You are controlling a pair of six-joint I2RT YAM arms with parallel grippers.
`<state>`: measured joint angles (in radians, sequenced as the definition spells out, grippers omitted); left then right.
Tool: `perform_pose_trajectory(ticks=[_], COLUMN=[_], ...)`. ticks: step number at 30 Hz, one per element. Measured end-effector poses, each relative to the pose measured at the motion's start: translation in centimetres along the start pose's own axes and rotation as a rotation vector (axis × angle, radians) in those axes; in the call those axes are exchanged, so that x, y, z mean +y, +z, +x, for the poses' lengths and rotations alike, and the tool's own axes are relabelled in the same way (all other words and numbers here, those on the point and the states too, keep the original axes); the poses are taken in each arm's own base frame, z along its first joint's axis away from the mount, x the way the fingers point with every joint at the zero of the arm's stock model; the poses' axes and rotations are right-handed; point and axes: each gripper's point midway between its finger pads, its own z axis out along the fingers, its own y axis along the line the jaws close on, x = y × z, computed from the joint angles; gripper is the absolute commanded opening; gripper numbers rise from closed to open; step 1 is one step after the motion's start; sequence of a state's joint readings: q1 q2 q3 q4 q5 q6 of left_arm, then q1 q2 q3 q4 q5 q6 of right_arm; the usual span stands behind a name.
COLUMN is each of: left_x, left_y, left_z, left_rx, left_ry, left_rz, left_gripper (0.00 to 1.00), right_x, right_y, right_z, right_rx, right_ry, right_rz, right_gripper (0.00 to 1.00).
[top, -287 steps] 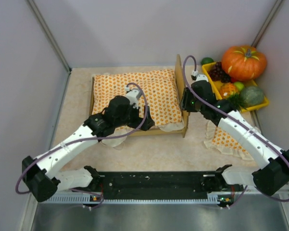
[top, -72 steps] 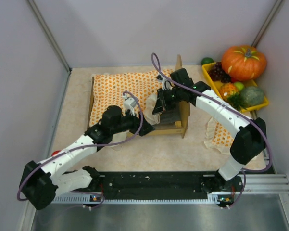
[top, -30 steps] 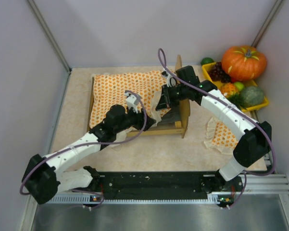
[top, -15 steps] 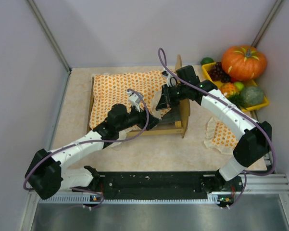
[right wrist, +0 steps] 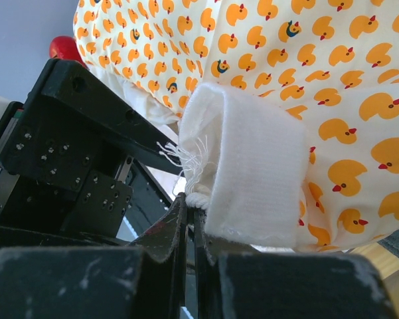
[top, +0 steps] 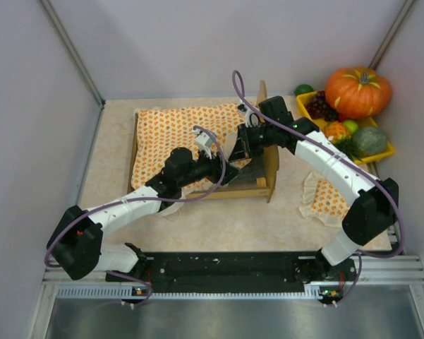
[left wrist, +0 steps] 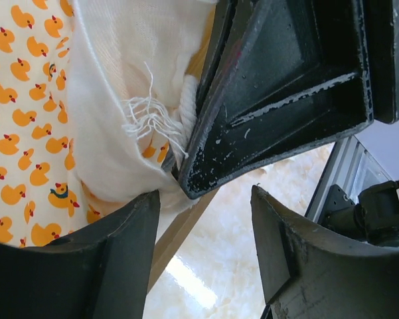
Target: Set up the pet bed
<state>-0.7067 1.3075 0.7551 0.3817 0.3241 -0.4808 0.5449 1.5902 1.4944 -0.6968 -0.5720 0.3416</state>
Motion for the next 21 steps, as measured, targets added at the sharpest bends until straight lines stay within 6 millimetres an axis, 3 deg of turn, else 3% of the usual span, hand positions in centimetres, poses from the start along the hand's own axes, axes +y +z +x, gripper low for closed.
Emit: perform_pose_trajectory(ticks=[12, 13, 15, 21], left_x=[0.02, 0.00, -0.02, -0.23], left_y=[0.41, 0.40, 0.39, 0.08], left_z=[-0.04, -0.01, 0.06, 0.26], left_rx=[-0.005, -0.003, -0.001, 0.014], left_ry=[0.003, 0.005, 0.005, 0.011], left_rz=[0.009, 0.011, 0.012, 0.019], left_gripper=[0.20, 0.11, 0.02, 0.00], right_x=[0.26, 0.27, 0.28, -0.05], right_y=[-0.39, -0.43, -0.48, -0.59], right_z=[-0.16, -0.17, -0.20, -0.20], right_rx=[-0.012, -0.013, -0.014, -0.015], right_ry=[-0.008, -0.008, -0.009, -0.002], right_rz=[0.000, 0.000, 0.000, 0.011], right_gripper=[0.00, 0.00, 0.00, 0.00])
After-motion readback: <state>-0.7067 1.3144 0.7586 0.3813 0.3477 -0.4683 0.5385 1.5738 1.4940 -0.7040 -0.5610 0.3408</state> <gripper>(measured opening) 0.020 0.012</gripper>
